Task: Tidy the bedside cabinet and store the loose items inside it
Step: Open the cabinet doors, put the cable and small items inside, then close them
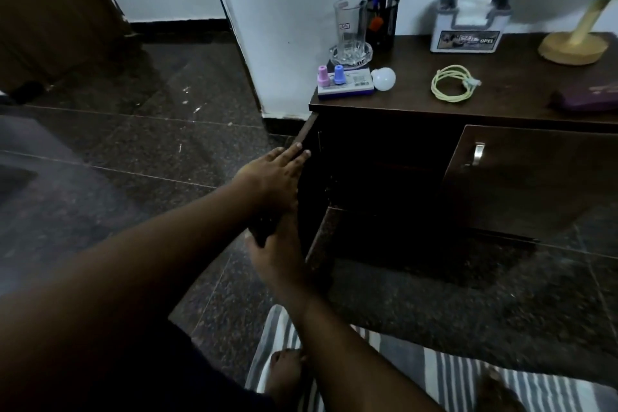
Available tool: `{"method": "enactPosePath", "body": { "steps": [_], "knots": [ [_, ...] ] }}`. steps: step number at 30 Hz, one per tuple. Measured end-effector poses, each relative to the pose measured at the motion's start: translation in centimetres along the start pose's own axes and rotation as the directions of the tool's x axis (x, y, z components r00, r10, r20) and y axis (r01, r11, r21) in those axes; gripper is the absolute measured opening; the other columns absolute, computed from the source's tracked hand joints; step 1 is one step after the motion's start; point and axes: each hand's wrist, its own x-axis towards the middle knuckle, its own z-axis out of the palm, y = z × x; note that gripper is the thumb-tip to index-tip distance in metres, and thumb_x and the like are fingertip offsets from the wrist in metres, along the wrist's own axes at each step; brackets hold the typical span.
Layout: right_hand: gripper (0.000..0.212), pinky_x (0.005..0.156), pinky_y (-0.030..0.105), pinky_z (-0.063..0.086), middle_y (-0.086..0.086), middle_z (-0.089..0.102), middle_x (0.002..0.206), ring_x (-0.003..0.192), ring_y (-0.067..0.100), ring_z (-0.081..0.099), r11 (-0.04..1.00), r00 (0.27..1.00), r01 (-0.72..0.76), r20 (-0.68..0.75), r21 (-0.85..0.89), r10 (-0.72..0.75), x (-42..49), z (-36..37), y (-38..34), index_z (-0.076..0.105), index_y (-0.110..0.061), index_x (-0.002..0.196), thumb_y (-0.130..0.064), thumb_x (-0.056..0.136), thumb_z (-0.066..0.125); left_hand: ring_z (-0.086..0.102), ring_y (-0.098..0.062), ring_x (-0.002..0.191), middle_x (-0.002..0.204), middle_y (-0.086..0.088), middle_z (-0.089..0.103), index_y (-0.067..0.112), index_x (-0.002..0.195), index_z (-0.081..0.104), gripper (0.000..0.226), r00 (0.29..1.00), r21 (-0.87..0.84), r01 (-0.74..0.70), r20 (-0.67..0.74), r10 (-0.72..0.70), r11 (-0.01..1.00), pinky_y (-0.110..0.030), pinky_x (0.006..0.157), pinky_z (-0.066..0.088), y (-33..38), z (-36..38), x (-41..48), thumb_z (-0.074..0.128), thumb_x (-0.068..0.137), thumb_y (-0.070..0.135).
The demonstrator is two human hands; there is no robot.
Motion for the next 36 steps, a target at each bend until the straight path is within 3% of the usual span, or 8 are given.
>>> {"method": "enactPosePath", "body": {
  "steps": [5, 10, 14, 18, 22, 28, 33, 36],
  "knots": [
    [0.096, 0.128, 0.038, 0.009, 0.019, 0.019, 0.168, 0.157, 0.03, 0.017, 0.983, 0.999, -0.018, -0.033, -0.185, 0.013, 1.2, 3.1, -0.8, 0.019, 0.0, 0.16, -0.048, 0.088, 0.059, -0.012, -0.035, 0.157, 0.172, -0.012, -0.003, 0.002, 0.163, 0.009, 0.064, 0.998, 0.051, -0.034, -0.06, 0.037, 0.998, -0.041, 0.127, 0.001, -1.4, 2.0, -0.3, 0.02, 0.112, 0.039],
    [0.111, 0.127, 0.046, 0.017, 0.01, 0.015, 0.17, 0.159, 0.021, 0.01, 0.989, 0.982, 0.077, 0.163, 0.124, -0.097, 1.4, -0.6, 2.1, 0.013, -0.011, 0.162, -0.057, 0.082, 0.074, 0.001, -0.032, 0.159, 0.171, -0.013, 0.009, 0.002, 0.161, 0.02, 0.064, 0.989, 0.196, -0.019, -0.139, 0.047, 0.981, -0.044, 0.128, 0.002, -1.1, 2.0, 0.9, 0.014, 0.109, 0.038],
    [0.087, 0.129, 0.045, 0.012, 0.006, 0.003, 0.172, 0.159, 0.019, -0.001, 0.936, 0.957, 0.252, 0.206, -0.246, -0.204, 2.8, -9.6, 7.2, 0.003, -0.012, 0.164, -0.048, 0.1, 0.049, 0.005, -0.033, 0.159, 0.17, -0.016, 0.014, -0.003, 0.159, 0.023, 0.072, 0.974, 0.203, -0.051, -0.208, 0.094, 0.978, -0.048, 0.129, 0.001, 1.3, 0.3, 3.9, -0.002, 0.1, 0.029],
    [0.074, 0.123, 0.053, 0.025, 0.015, 0.028, 0.166, 0.154, 0.035, 0.025, 0.852, 0.97, 0.185, -0.045, -0.49, -0.237, 6.7, -19.1, 11.2, 0.029, -0.009, 0.159, -0.018, 0.09, 0.053, 0.012, -0.035, 0.158, 0.167, -0.015, 0.028, 0.004, 0.156, 0.036, 0.058, 0.964, -0.146, -0.112, -0.256, 0.072, 0.983, -0.048, 0.128, 0.008, 7.2, -5.0, 8.9, 0.032, 0.105, 0.032],
    [0.054, 0.111, 0.042, 0.04, 0.016, 0.056, 0.133, 0.127, 0.033, 0.052, 0.988, 0.774, -0.146, -0.628, -0.048, 0.084, 9.7, -26.6, 12.7, 0.056, -0.004, 0.13, -0.012, 0.078, 0.068, 0.053, -0.03, 0.135, 0.139, -0.01, 0.064, 0.01, 0.136, 0.064, 0.039, 0.91, -0.955, -0.132, -0.223, -0.35, 0.267, -0.037, 0.113, 0.04, 14.2, -12.1, 13.0, 0.052, 0.101, 0.023],
    [0.019, 0.085, 0.043, 0.06, 0.01, 0.073, 0.104, 0.099, 0.032, 0.071, 0.709, 0.708, -0.322, -0.338, 0.627, 0.62, 12.6, -28.7, 14.3, 0.065, -0.025, 0.101, -0.019, 0.084, 0.07, 0.07, -0.023, 0.104, 0.111, -0.004, 0.074, 0.021, 0.118, 0.068, 0.03, 0.921, -0.693, -0.103, 0.204, -0.331, -0.713, -0.047, 0.102, 0.054, 20.2, -14.7, 18.7, 0.055, 0.091, 0.021],
    [0.023, 0.083, 0.042, 0.058, 0.006, 0.078, 0.099, 0.099, 0.028, 0.074, 0.757, 0.754, -0.277, -0.355, 0.592, 0.553, 10.5, -29.1, 14.8, 0.074, -0.019, 0.1, -0.037, 0.1, 0.06, 0.068, -0.013, 0.106, 0.114, 0.006, 0.071, 0.034, 0.119, 0.066, 0.045, 0.909, -0.718, -0.171, 0.149, -0.389, -0.674, -0.041, 0.099, 0.054, 22.8, -14.3, 18.3, 0.04, 0.099, 0.064],
    [0.033, 0.088, 0.045, 0.057, 0.003, 0.075, 0.106, 0.1, 0.025, 0.071, 0.792, 0.752, -0.209, -0.423, 0.574, 0.505, 6.3, -28.5, 15.0, 0.072, -0.024, 0.106, -0.051, 0.1, 0.054, 0.067, -0.009, 0.084, 0.086, 0.008, 0.071, 0.025, 0.078, 0.069, 0.055, 0.871, -0.73, -0.171, 0.202, -0.449, -0.661, -0.032, 0.08, 0.054, 23.6, -14.3, 16.1, 0.04, 0.099, 0.067]
  ]
}}
